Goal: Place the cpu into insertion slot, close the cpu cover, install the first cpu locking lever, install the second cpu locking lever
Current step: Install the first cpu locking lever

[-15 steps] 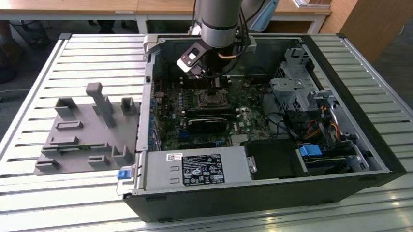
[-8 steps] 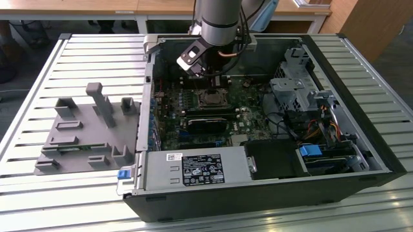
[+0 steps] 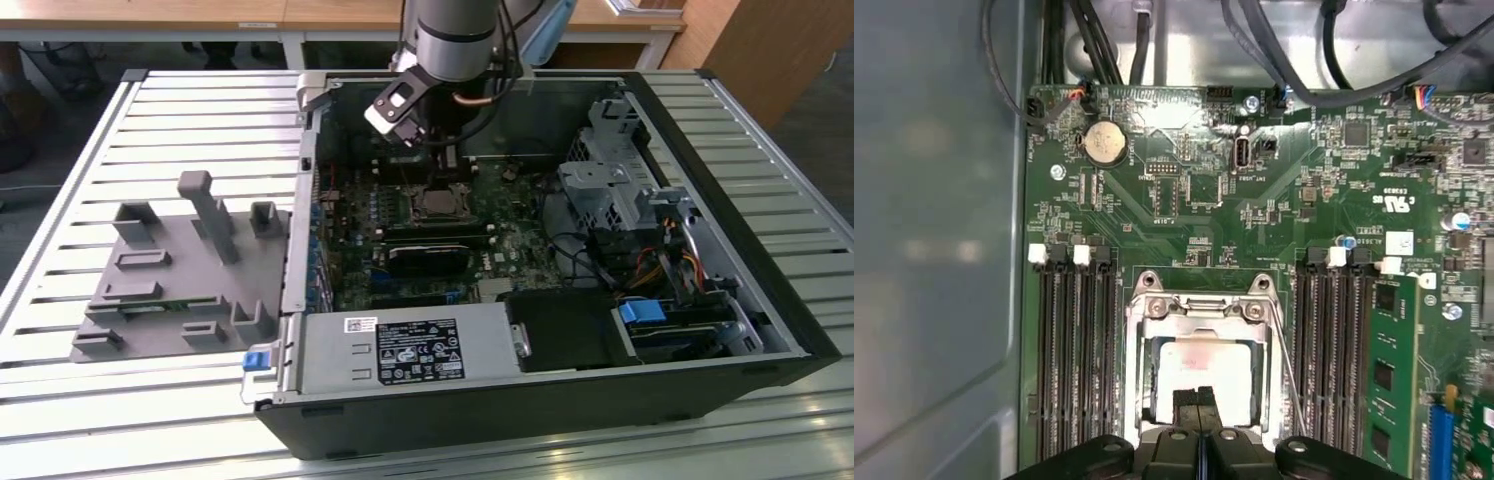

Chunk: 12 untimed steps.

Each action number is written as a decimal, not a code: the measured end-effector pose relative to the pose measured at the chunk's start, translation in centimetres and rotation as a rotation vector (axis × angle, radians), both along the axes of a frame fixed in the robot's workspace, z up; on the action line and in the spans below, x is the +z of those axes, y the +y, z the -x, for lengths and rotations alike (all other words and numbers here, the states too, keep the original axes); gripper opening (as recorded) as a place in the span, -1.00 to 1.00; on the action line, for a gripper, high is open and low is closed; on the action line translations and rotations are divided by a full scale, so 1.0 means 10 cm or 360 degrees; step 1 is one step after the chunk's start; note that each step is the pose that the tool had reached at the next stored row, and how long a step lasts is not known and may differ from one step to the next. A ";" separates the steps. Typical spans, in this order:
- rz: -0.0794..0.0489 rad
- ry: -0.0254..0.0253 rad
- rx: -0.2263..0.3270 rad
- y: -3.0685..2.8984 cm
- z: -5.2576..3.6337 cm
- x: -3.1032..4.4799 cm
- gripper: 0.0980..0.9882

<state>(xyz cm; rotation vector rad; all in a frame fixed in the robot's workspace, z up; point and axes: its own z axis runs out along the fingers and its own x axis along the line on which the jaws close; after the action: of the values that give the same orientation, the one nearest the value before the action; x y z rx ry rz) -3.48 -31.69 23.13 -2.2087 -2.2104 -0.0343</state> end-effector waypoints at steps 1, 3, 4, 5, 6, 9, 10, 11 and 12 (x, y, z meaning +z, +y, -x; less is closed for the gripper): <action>0.0000 -0.00001 0.0000 0.000 0.000 0.026 -0.97; 0.0000 0.00000 0.0000 0.000 0.000 0.090 -0.97; 0.0000 0.00000 0.0000 0.000 0.000 0.123 -0.97; 0.0000 0.00001 0.0000 0.000 0.000 0.155 -0.97; 0.0000 -0.00001 0.0000 0.000 0.000 0.183 -0.97; 0.0000 0.00000 0.0000 0.000 0.000 0.282 -0.97; 0.0000 0.00001 0.0000 0.000 0.000 0.321 -0.97; 0.0000 -0.00002 0.0000 0.000 0.000 0.360 -0.97; 0.0000 -0.00002 0.0000 0.000 0.000 0.399 -0.97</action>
<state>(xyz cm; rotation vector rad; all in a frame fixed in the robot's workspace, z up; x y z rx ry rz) -3.48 -31.69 27.12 -2.2087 -2.2106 -0.0344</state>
